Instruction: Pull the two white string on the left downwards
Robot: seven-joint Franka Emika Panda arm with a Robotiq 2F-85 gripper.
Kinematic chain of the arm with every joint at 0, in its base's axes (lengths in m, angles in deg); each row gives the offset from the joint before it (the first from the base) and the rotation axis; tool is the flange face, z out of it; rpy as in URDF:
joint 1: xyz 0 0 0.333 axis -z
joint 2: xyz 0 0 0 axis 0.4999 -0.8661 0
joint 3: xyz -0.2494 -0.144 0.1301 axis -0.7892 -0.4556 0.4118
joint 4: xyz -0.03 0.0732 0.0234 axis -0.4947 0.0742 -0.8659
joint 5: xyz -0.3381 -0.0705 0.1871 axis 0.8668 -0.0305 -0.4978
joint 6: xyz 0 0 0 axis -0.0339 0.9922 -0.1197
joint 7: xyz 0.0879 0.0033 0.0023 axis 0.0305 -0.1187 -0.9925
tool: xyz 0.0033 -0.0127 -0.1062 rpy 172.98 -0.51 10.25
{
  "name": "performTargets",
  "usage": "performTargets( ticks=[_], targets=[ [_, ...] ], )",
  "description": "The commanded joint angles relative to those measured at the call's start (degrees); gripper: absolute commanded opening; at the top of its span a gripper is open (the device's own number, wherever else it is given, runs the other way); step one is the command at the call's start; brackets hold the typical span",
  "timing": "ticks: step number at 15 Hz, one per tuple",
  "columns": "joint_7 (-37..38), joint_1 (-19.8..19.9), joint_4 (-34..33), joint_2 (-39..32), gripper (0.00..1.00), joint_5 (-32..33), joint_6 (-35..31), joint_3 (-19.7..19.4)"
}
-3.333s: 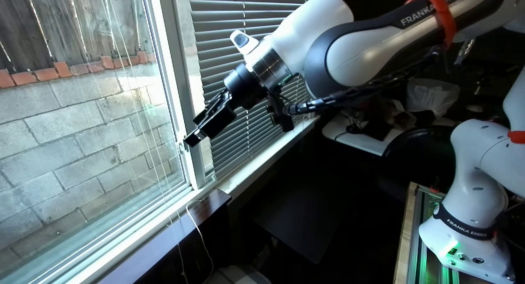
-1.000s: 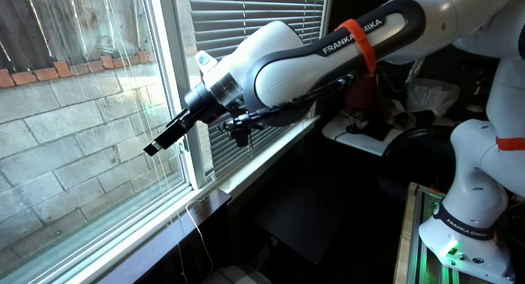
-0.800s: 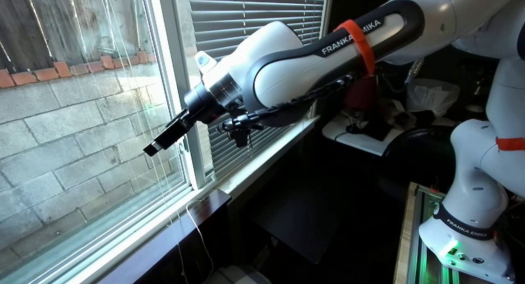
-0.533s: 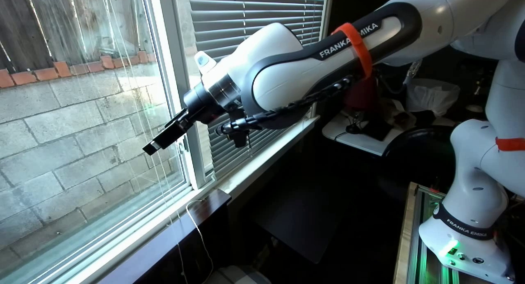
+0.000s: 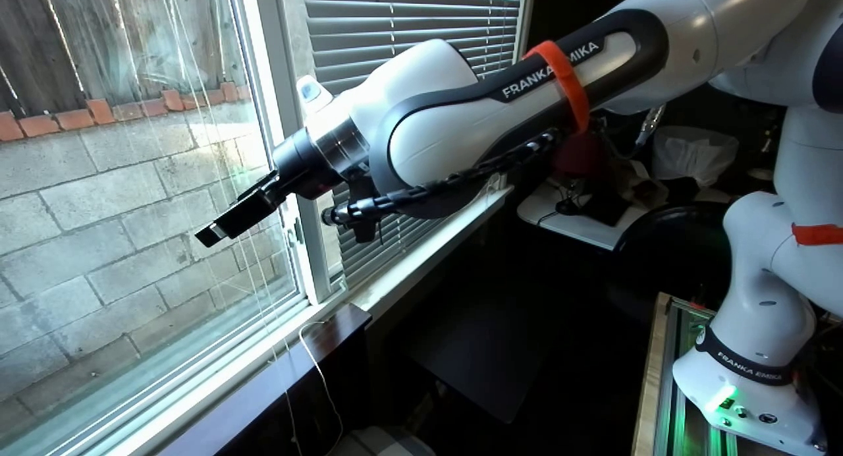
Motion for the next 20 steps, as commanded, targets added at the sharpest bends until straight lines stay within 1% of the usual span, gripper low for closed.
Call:
performTargets(
  ticks=[1, 2, 3, 5, 7, 8, 10, 12, 17, 20],
  targets=[
    [-0.33, -0.21, -1.69, -1.98, 0.69, 0.66, -0.88, -0.24],
    [0.0, -0.42, -1.56, -1.95, 0.63, 0.81, -0.57, -0.64],
    [0.24, -0.65, -1.43, -1.95, 0.52, 1.02, -0.46, -1.07],
    [0.5, -0.78, -1.04, -1.62, 0.36, 1.02, 0.08, -1.41],
    [0.6, -0.77, -0.76, -1.07, 0.23, 0.87, 0.94, -1.41],
    [0.46, -0.46, -0.71, -0.68, 0.14, 0.48, 1.92, -0.87],
    [0.15, 0.15, -0.64, 0.22, 0.01, -0.26, 4.38, 0.32],
    [-0.16, 0.61, -0.57, 1.3, 0.0, -0.83, 7.77, 1.4],
    [-0.07, 0.51, 0.19, 4.18, 0.0, -0.75, 15.49, 1.55],
    [-2.34, 0.61, -0.94, 3.88, 0.0, -1.76, 13.04, 2.43]
  ],
)
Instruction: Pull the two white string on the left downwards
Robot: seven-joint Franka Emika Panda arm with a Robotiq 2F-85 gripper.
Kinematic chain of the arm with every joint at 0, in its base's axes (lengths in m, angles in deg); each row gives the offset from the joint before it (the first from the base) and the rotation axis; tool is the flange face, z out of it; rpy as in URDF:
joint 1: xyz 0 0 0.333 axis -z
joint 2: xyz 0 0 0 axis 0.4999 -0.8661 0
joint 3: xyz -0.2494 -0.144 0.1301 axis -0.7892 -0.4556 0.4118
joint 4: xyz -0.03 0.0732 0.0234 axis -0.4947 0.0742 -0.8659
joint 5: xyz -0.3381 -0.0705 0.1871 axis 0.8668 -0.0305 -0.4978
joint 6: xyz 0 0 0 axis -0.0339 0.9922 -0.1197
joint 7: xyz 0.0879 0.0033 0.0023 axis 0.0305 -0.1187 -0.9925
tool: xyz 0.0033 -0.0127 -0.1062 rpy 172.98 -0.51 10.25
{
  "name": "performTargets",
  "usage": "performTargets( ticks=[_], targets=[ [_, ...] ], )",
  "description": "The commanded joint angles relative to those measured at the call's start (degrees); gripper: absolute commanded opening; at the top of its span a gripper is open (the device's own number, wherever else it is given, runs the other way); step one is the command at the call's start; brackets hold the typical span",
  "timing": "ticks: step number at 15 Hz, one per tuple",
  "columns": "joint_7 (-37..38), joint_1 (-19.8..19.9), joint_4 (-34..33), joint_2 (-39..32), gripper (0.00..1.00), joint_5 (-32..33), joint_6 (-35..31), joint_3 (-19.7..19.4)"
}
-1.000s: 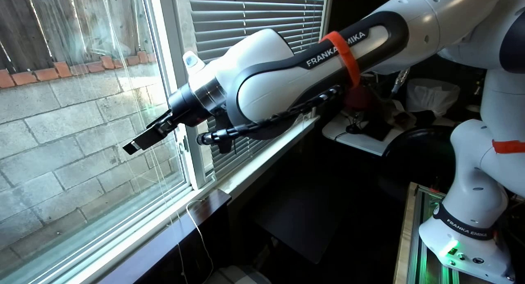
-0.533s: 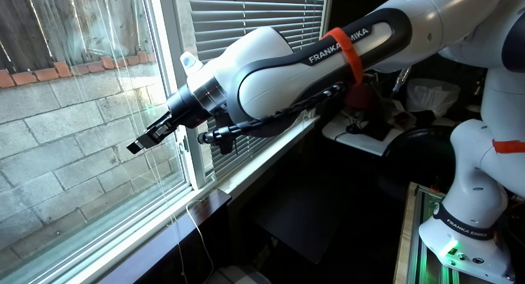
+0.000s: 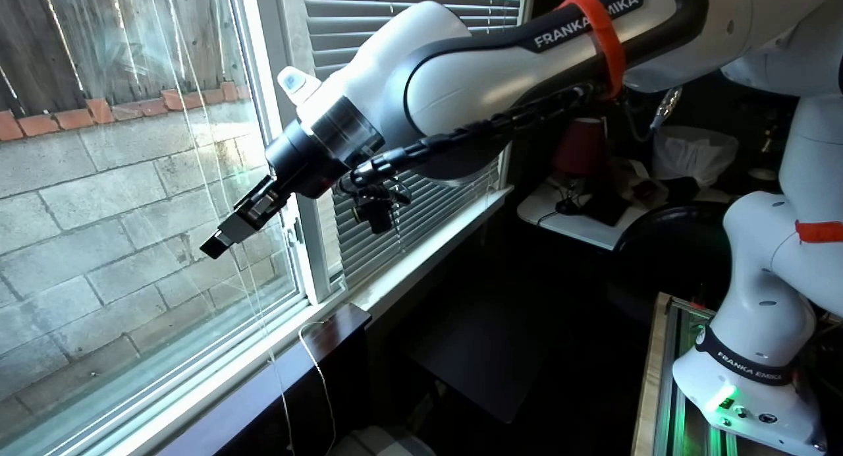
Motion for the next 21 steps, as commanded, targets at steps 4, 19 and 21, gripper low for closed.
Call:
performTargets(
  ticks=[4, 19, 21],
  targets=[
    [-5.95, 0.52, -4.82, -3.01, 0.0, -2.62, -5.08, 3.56],
    [-11.26, 0.01, -48.12, -36.72, 0.0, 18.28, 10.11, 19.15],
    [-12.69, -2.5, -54.42, -39.95, 0.0, 16.44, 16.63, 17.41]
  ],
)
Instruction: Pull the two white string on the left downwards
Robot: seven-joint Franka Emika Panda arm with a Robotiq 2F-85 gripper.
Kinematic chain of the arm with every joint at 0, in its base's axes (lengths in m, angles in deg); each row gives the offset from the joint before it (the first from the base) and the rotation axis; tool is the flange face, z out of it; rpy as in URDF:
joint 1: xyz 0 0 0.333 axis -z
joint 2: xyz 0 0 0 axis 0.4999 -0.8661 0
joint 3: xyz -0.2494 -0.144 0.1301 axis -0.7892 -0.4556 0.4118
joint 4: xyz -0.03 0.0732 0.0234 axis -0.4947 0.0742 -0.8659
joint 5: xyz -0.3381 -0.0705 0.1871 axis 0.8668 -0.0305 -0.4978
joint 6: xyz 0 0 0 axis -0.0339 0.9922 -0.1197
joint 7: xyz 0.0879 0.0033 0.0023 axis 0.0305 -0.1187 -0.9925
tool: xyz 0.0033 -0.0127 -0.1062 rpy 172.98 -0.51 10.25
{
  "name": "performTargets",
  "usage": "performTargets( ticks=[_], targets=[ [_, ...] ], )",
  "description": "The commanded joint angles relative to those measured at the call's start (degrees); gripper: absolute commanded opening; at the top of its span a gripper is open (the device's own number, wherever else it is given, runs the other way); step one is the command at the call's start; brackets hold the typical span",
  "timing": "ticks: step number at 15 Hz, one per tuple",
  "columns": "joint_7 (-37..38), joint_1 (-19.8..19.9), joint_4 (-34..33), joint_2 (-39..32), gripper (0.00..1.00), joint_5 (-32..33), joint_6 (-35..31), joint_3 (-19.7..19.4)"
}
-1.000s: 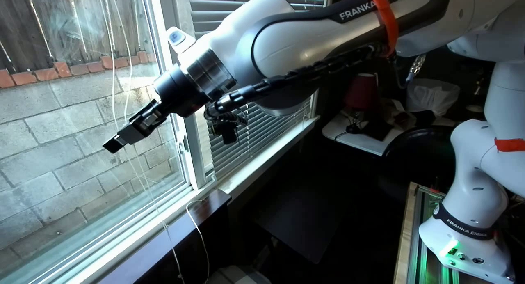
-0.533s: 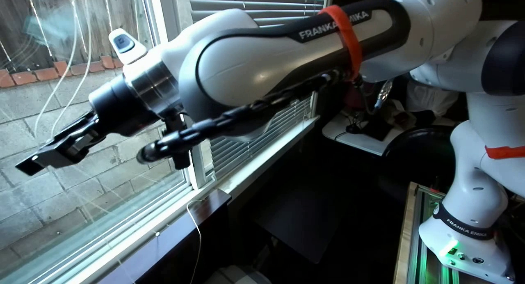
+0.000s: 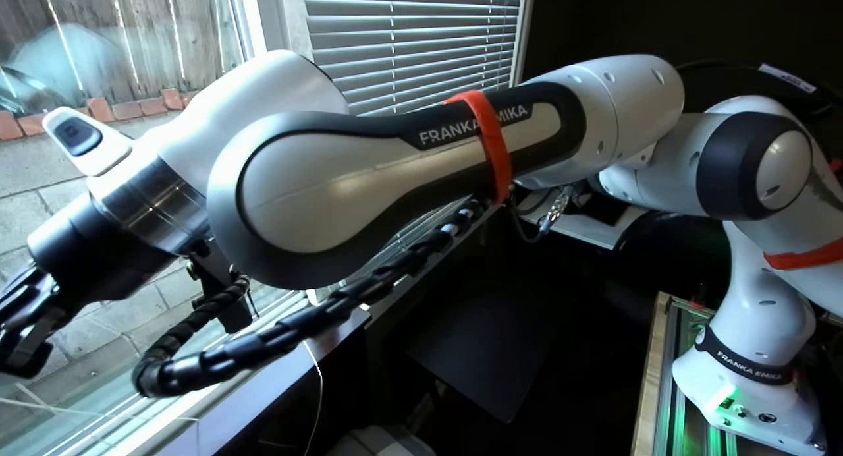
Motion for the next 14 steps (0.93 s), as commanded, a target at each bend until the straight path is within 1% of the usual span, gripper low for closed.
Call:
performTargets(
  ticks=[1, 2, 3, 5, 6, 7, 11, 12, 14],
  targets=[
    [-0.68, -2.98, -12.75, -8.63, 0.0, 1.7, 11.31, 0.02],
    [-0.62, -3.44, -14.58, -9.59, 0.0, 1.78, 13.65, -0.22],
    [-0.48, -2.62, -15.16, -10.06, 0.0, 3.13, 14.36, 1.91],
    [0.35, -3.39, -19.05, -11.11, 0.0, 3.97, 14.96, 1.02],
    [0.61, -3.5, -21.19, -11.6, 0.0, 4.11, 13.93, 0.82],
    [0.61, -3.34, -20.23, -10.08, 0.0, 3.45, 11.63, -0.71],
    [2.97, -1.9, -21.5, -7.64, 0.0, 3.17, 6.49, -3.16],
    [3.94, -1.6, -21.25, -6.72, 0.0, 3.32, 5.9, -4.12],
    [4.51, -1.04, -21.16, -5.73, 0.0, 2.82, 5.93, -4.69]
  ],
)
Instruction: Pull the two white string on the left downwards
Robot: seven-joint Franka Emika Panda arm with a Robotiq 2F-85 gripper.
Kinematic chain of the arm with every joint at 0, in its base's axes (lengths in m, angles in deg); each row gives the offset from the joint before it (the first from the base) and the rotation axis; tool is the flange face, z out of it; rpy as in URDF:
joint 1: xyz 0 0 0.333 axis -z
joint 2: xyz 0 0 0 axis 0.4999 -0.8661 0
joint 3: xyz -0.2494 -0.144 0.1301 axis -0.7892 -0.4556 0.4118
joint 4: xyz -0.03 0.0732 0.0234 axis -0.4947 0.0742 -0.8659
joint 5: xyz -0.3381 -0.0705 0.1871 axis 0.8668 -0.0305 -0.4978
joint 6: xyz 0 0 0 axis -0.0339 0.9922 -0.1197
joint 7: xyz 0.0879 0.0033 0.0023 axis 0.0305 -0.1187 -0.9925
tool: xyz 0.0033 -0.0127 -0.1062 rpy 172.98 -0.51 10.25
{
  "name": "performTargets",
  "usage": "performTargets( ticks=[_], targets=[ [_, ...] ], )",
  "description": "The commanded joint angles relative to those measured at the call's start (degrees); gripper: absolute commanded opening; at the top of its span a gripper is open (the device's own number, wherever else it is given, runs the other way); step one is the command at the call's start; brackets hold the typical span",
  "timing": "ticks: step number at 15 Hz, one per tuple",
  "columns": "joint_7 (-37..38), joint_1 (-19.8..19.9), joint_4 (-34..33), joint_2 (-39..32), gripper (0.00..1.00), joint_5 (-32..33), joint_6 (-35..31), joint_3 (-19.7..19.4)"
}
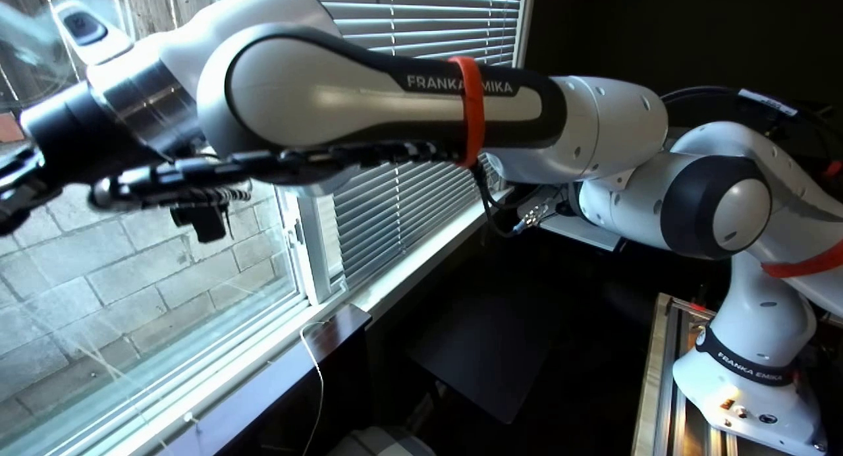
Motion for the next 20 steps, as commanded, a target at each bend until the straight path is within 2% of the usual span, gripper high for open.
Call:
performTargets(
  ticks=[1, 5, 11, 12, 15, 20],
  targets=[
    [3.11, 0.47, 0.46, 1.85, 0.0, 0.41, -0.21, -1.82],
    [4.17, 0.91, 2.0, 2.39, 0.0, -0.07, 2.18, -1.83],
    [11.09, 1.01, 7.9, 4.94, 0.0, 0.9, 12.87, -4.24],
    [12.63, 1.02, 9.06, 5.75, 0.23, 1.15, 14.12, -5.12],
    [15.44, 1.23, 12.59, 8.37, 0.41, 1.08, 16.02, -7.01],
    [19.02, 1.57, 23.52, 16.27, 0.79, 1.39, 15.99, -11.0]
  ],
)
